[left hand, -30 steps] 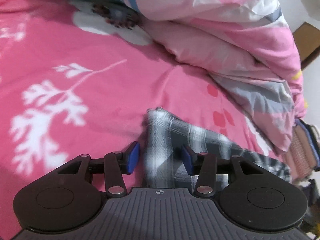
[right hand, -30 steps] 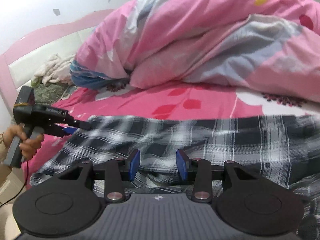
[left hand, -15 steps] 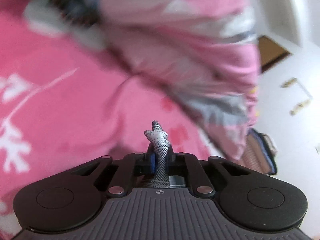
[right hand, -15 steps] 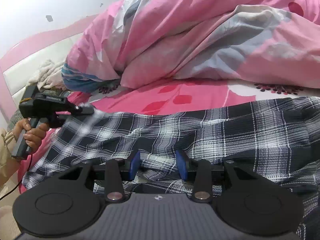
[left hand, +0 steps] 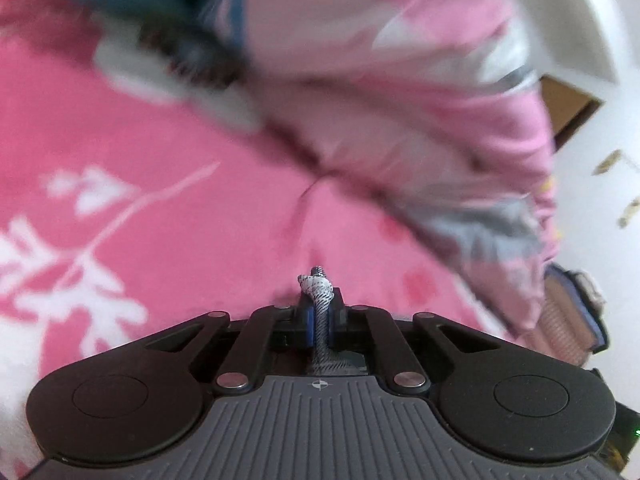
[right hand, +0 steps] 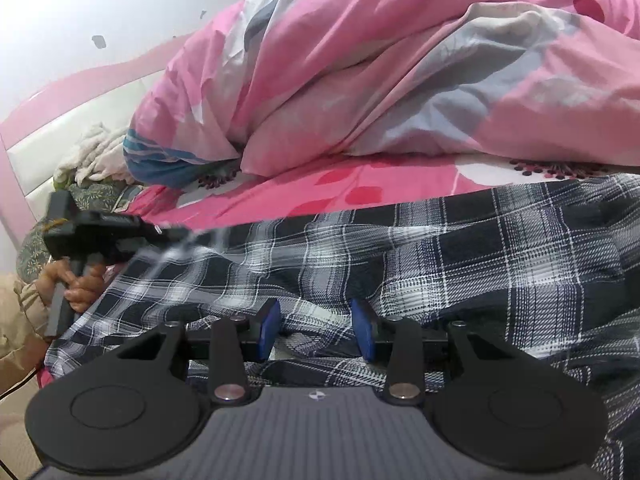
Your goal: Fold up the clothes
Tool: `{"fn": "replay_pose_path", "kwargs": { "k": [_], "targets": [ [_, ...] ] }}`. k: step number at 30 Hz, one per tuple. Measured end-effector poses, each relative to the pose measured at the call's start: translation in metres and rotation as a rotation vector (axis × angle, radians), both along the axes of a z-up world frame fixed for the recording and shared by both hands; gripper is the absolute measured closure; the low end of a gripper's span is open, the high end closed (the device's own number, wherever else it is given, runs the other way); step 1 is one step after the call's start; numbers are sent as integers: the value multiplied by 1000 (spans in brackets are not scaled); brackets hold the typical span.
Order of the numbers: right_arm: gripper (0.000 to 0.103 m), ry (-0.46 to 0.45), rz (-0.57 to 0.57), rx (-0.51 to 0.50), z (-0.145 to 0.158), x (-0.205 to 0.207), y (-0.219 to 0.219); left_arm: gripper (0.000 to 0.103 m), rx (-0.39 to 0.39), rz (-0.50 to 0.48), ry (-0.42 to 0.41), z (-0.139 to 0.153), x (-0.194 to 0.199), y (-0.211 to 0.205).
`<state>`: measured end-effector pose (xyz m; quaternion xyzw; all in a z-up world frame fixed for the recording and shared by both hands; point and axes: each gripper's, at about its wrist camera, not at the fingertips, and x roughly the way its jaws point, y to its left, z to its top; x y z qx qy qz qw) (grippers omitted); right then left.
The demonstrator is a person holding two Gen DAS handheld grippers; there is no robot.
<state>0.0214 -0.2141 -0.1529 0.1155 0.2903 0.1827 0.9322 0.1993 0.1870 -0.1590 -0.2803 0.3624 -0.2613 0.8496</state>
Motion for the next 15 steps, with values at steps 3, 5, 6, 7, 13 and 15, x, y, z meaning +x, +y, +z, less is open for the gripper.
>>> {"fn": "replay_pose_path", "kwargs": {
  "k": [3, 5, 6, 7, 13, 15],
  "targets": [
    [61, 1, -2, 3, 0, 0, 0, 93, -33, 11, 53, 0, 3, 5],
    [61, 1, -5, 0, 1, -1, 0, 90, -54, 31, 80, 2, 2, 9],
    [61, -1, -8, -4, 3, -2, 0, 89, -51, 49, 81, 6, -1, 11],
    [61, -7, -13, -8, 6, -3, 0, 86, -40, 73, 72, 10, -5, 14],
    [61, -63, -59, -44, 43, -2, -11, 67, 82, 152, -37, 47, -43, 17],
    [61, -62, -90, -92, 55, 10, -18, 67, 155, 105, -77, 54, -60, 1]
  ]
}}
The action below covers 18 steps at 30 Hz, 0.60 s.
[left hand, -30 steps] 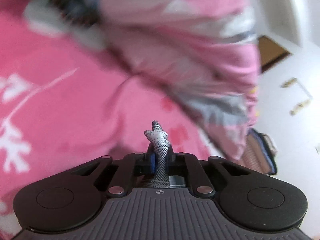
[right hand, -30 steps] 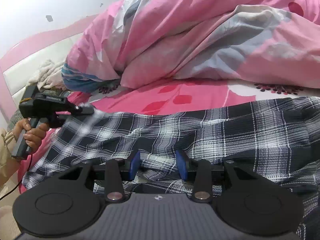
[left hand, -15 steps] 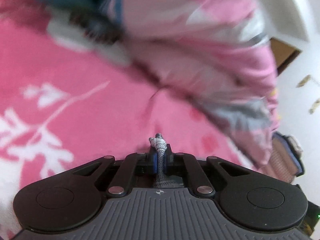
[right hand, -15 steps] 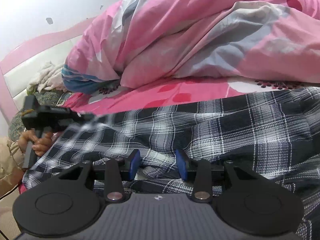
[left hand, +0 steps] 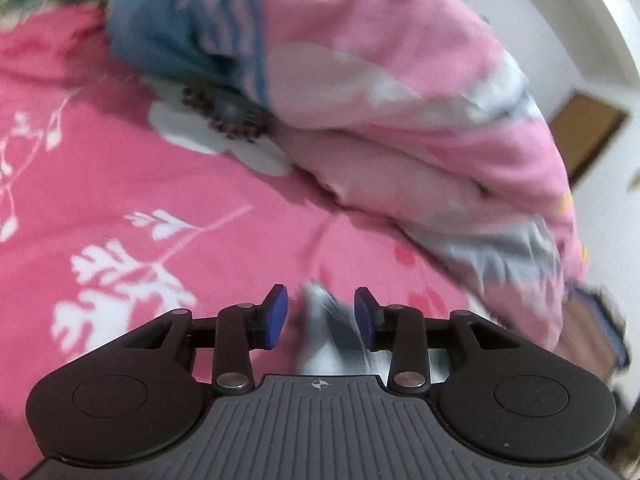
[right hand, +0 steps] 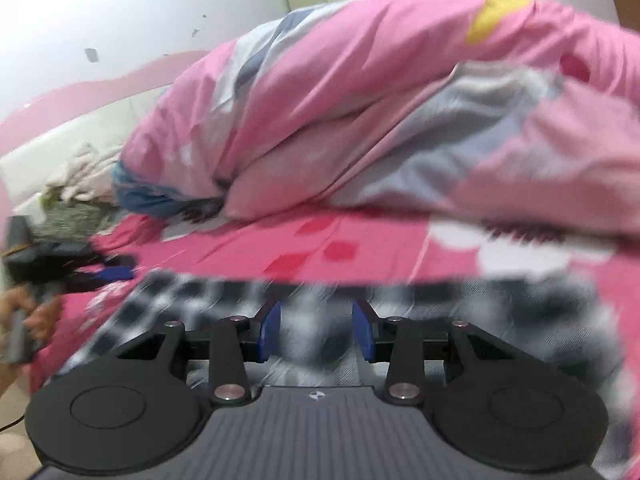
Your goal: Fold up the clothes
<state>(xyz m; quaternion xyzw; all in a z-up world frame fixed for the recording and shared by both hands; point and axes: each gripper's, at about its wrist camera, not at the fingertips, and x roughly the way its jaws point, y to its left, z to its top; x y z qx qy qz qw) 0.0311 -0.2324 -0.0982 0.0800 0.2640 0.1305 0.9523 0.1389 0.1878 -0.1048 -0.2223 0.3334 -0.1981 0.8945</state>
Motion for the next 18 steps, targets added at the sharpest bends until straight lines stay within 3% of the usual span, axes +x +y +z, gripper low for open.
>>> {"fn": "replay_pose_path", "kwargs": {
  "k": [3, 5, 8, 9, 13, 18],
  "targets": [
    [61, 65, -79, -61, -1, 20, -18, 67, 143, -80, -27, -3, -26, -27],
    [65, 160, -171, -124, -16, 35, -34, 67, 218, -105, -27, -11, -37, -39],
    [82, 250, -252, -12, -36, 43, -67, 67, 198, -86, -40, -15, -44, -35],
    [80, 248, -272, 25, -30, 40, -71, 67, 174, -71, -26, -12, -44, -30],
    [78, 96, -166, 18, 7, 4, -49, 67, 165, -20, -58, 9, -63, -13],
    [77, 25, 60, -73, 6, -46, -5, 66, 200, 14, -62, 19, -102, -6]
  ]
}}
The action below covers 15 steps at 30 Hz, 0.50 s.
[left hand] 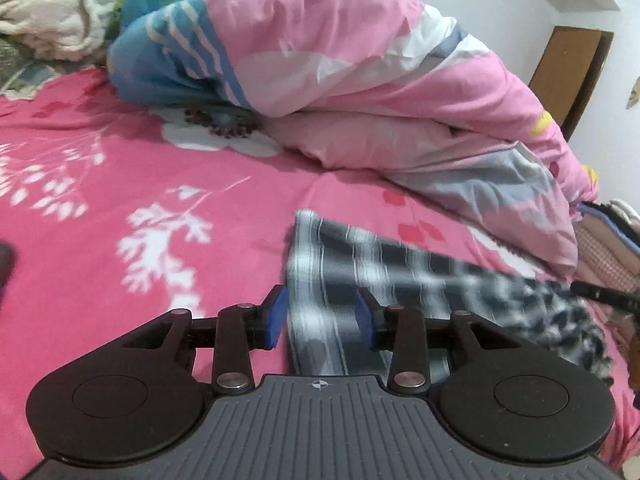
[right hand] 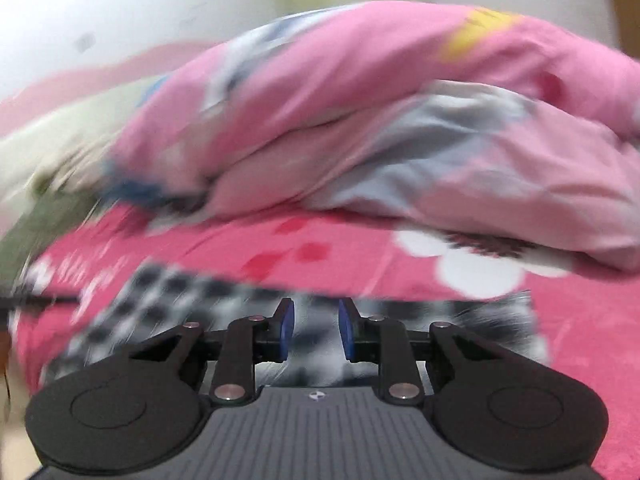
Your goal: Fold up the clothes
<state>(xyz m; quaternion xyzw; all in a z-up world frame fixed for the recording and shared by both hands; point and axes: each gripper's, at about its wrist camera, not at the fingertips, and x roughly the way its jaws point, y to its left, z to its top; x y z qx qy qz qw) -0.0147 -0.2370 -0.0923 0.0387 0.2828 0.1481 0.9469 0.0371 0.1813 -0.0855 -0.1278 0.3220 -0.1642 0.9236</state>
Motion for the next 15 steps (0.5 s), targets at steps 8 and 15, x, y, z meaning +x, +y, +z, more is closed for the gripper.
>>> {"fn": "replay_pose_path", "kwargs": {
  "k": [8, 15],
  "targets": [
    [74, 120, -64, -109, -33, -36, 6, 66, -46, 156, 50, -10, -66, 28],
    [69, -30, 120, -70, -4, -63, 51, 66, -105, 208, 62, -17, -93, 31]
  ]
}}
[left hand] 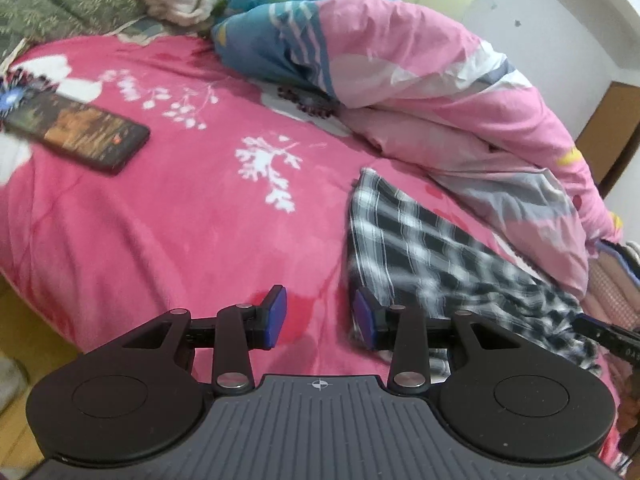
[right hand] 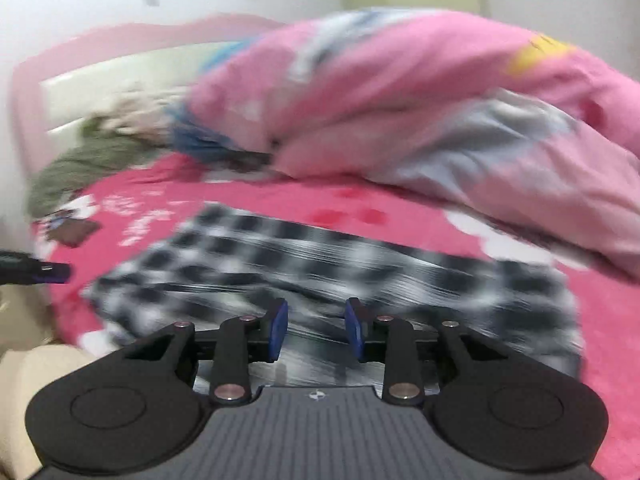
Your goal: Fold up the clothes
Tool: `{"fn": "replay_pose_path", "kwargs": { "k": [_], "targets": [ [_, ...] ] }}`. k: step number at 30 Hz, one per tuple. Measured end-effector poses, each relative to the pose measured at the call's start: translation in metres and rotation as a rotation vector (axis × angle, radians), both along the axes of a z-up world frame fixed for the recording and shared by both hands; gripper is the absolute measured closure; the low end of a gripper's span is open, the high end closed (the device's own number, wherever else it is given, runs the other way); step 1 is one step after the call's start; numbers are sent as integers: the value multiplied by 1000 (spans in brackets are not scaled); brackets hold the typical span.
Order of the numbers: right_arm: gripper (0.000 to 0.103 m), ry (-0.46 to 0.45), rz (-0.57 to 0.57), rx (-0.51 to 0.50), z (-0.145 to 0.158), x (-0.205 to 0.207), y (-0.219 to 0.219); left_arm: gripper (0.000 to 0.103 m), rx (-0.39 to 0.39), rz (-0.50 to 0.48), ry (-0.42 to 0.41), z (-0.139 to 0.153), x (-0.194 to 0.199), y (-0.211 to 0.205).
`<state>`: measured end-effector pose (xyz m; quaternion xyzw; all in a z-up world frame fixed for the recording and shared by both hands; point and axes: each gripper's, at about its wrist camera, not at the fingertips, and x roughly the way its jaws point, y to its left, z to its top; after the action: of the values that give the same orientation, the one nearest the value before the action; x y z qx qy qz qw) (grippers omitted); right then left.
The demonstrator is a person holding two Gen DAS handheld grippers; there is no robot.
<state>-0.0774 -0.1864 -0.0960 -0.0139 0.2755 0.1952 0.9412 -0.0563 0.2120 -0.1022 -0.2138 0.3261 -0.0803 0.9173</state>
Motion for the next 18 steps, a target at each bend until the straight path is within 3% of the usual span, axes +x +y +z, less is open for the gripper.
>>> {"fn": "replay_pose_path", "kwargs": {
  "k": [9, 18],
  "targets": [
    [67, 92, 70, -113, -50, 0, 38, 66, 37, -27, 2, -7, 2, -21],
    [65, 60, 67, -66, -53, -3, 32, 67, -99, -47, 44, -20, 23, -25]
  ]
}}
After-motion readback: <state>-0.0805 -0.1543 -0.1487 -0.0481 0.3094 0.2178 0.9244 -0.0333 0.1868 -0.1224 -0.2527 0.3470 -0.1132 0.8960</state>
